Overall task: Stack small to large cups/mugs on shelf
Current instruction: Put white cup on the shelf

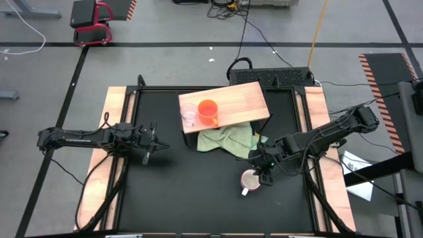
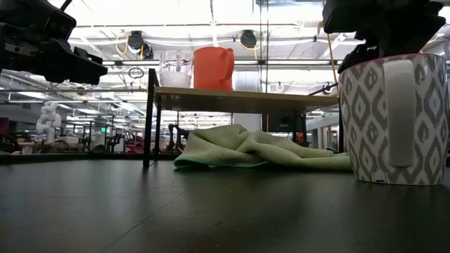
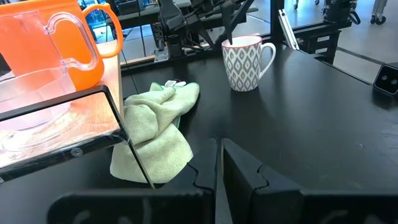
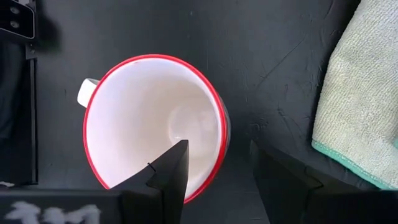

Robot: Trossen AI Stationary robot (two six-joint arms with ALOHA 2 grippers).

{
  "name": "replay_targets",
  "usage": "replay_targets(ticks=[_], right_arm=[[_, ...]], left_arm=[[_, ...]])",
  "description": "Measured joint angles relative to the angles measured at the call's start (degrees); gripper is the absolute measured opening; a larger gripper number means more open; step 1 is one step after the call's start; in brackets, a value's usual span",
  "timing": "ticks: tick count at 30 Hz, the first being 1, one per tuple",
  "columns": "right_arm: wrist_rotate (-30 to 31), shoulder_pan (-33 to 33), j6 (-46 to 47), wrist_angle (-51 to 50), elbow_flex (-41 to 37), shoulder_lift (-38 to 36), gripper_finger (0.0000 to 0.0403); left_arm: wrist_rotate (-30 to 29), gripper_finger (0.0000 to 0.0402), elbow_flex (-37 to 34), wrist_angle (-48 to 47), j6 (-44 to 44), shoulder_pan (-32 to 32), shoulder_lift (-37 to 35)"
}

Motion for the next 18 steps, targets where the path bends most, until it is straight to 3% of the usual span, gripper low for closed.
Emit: replay_targets(ticks=[18], right_arm=[[0.4,0.0,-4.8,0.4,0.0,0.0,0.0162]], left_arm=[[0.0,0.0026,0.0,0.0,0.0,0.0,0.0]])
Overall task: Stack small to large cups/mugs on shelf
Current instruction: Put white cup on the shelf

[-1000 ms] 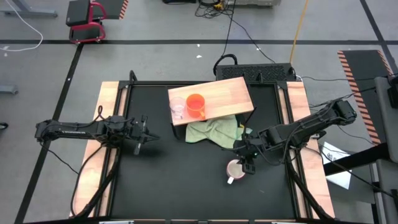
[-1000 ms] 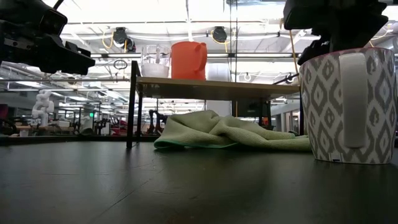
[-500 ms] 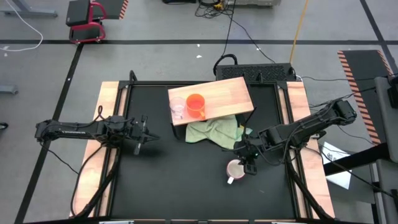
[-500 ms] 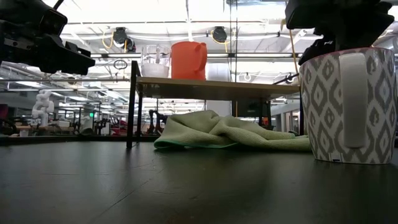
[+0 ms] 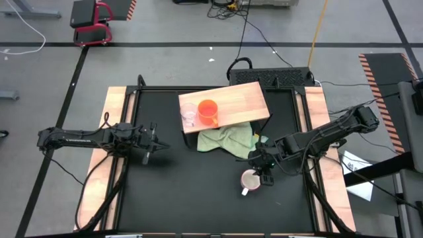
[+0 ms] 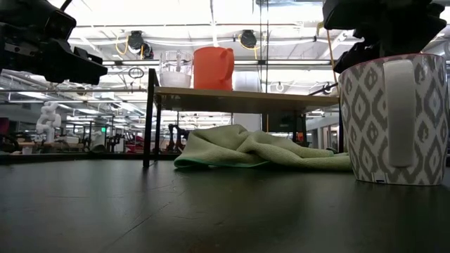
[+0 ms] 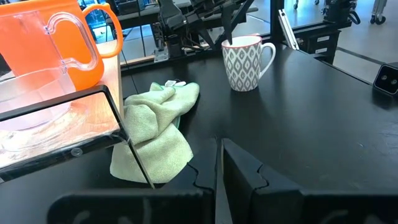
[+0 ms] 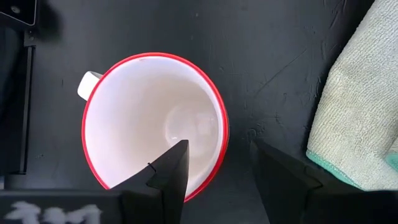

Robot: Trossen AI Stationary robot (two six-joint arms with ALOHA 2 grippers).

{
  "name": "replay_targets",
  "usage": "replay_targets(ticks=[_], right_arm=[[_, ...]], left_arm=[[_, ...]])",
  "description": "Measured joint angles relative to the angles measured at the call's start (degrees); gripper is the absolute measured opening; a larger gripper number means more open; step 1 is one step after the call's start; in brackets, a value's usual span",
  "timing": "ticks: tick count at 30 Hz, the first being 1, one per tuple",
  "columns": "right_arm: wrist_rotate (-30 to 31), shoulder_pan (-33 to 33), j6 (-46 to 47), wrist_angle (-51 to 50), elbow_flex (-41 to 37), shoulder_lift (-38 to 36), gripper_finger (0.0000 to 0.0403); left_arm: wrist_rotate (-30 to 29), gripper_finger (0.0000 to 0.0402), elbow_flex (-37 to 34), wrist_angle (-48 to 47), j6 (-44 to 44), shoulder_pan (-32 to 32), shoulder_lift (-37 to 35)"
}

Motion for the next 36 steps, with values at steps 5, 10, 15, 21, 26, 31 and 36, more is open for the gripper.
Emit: replay_targets(ticks=[5,10,15,21,26,31,36], right_arm=[[0.1,0.0,-0.2,0.0,0.0,0.0,0.0162],[0.3,0.0,-1.4,0.6,-0.1,2.5,0.0155],[0.1,0.0,-1.5,1.1,-0.1,6.5,0.0128],[0.0,-0.4,0.0,2.2,-0.1,7.2,0.0093],[0.0,-0.4,-1.1,3.7,-0.1,4.8,0.0079],[-0.1,-0.5,0.1,3.1,-0.1,3.2,0.0061],[-0.2,-0.5,1.0,2.5,-0.1,2.5,0.0057]], left_arm=[[0.0,0.0026,0.0,0.0,0.0,0.0,0.0],[0.0,0.0026,0.0,0.0,0.0,0.0,0.0],[0.0,0.0026,0.0,0.0,0.0,0.0,0.0],[0.0,0.0026,0.0,-0.1,0.0,0.0,0.0],[0.0,0.0026,0.0,0.0,0.0,0.0,0.0],[0.0,0.0026,0.0,0.0,0.0,0.0,0.0],[0.0,0.0026,0.0,0.0,0.0,0.0,0.0]])
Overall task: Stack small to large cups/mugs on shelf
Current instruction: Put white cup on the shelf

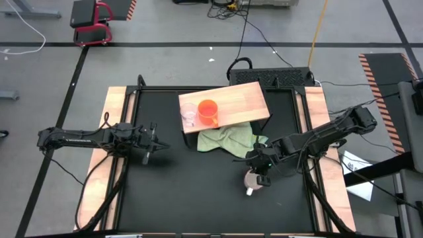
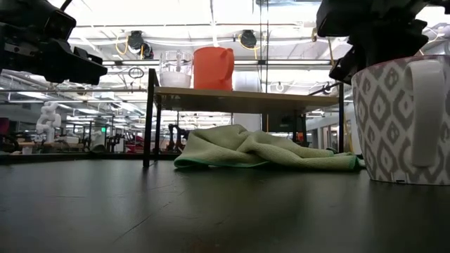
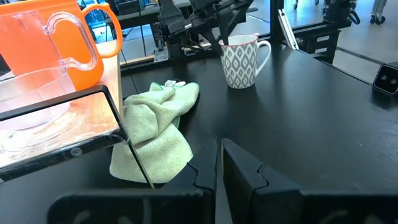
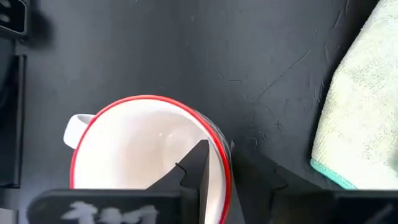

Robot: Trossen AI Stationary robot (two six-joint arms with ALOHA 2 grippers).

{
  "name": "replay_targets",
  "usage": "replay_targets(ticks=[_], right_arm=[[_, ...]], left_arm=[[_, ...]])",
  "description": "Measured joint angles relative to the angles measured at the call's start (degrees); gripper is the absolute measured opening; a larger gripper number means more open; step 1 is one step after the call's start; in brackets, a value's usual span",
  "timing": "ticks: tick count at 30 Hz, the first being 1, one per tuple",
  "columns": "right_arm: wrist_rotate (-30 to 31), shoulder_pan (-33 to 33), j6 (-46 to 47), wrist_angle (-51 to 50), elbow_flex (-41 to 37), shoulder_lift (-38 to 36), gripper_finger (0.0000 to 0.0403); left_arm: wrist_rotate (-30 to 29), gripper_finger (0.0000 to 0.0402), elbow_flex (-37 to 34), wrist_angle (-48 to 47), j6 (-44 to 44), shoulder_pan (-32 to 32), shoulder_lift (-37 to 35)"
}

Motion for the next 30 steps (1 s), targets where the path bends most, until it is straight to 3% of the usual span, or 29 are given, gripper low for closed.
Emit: replay_targets(ticks=[16,24,30], right_arm=[[-2.8,0.1,1.3,-1.8,0.0,-0.1,0.0057],[-2.8,0.1,1.1,-3.3,0.0,0.0,0.0012],[-2.8,0.1,0.9,-3.4,0.0,0.0,0.0012]], left_arm=[[0.1,0.0026,0.0,0.0,0.0,0.0,0.1],[0.1,0.0026,0.0,0.0,0.0,0.0,0.1],[0.1,0.0026,0.0,0.0,0.0,0.0,0.1]])
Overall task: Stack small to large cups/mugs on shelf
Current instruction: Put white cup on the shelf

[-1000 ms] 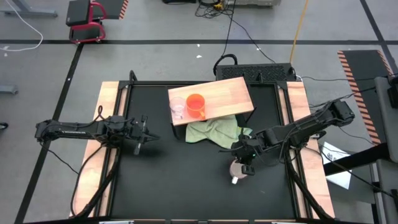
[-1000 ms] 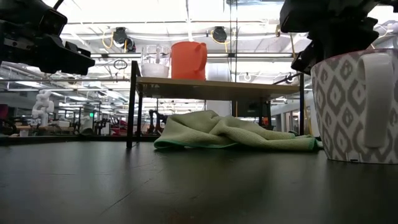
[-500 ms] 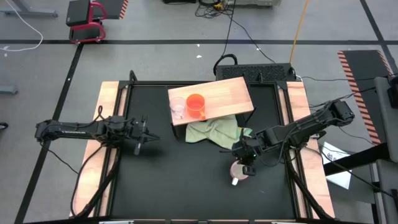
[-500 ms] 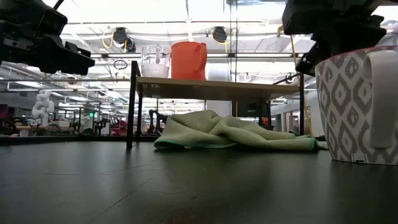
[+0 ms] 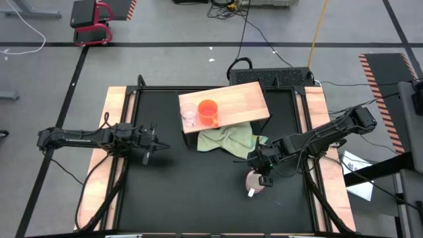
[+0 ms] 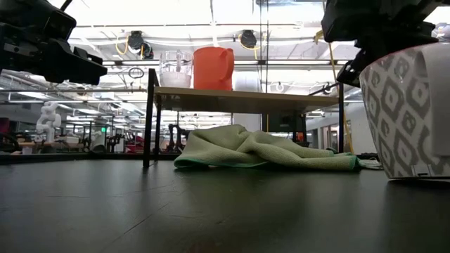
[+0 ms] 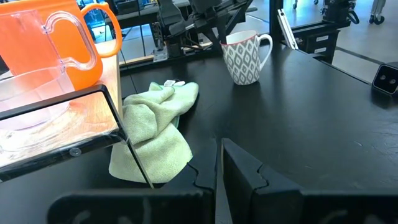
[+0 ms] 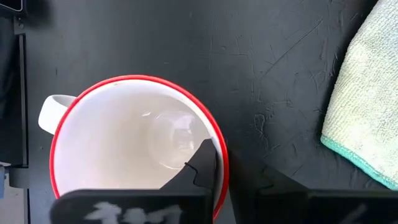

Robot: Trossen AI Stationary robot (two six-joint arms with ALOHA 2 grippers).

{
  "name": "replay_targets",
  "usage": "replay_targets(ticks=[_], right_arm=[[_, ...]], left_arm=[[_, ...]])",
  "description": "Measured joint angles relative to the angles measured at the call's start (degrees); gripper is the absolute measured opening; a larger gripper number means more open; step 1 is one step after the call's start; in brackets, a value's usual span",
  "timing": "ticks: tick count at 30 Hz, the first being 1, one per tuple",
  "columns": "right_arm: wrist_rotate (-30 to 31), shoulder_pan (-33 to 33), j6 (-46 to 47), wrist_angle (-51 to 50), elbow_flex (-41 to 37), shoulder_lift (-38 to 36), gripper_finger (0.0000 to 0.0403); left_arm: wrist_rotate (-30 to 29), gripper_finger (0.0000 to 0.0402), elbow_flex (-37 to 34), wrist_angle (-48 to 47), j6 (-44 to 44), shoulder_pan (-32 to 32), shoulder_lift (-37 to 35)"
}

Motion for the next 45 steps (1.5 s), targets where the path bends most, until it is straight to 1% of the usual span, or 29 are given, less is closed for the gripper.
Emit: replay_targets(ticks=[20,25,32,37,45], right_arm=[[0.1,0.0,-0.5,-0.3,0.4,0.0,0.0010],[0.5,0.0,-1.7,-3.5,4.2,0.0,0.0010],[5.1,0.0,-3.7,-10.9,11.6,0.0,0.0010],[4.9,0.0,-5.3,-11.3,13.5,0.0,0.0010],[4.9,0.0,-6.8,-16.3,17.8,0.0,0.0010]], left_arm=[[0.0,0.0026,0.0,0.0,0.0,0.0,0.0],[0.0,0.0026,0.0,0.0,0.0,0.0,0.0],[0.0,0.0026,0.0,0.0,0.0,0.0,0.0],[0.0,0.0026,0.0,0.0,0.0,0.0,0.0],[0.0,0.0026,0.0,0.0,0.0,0.0,0.0]])
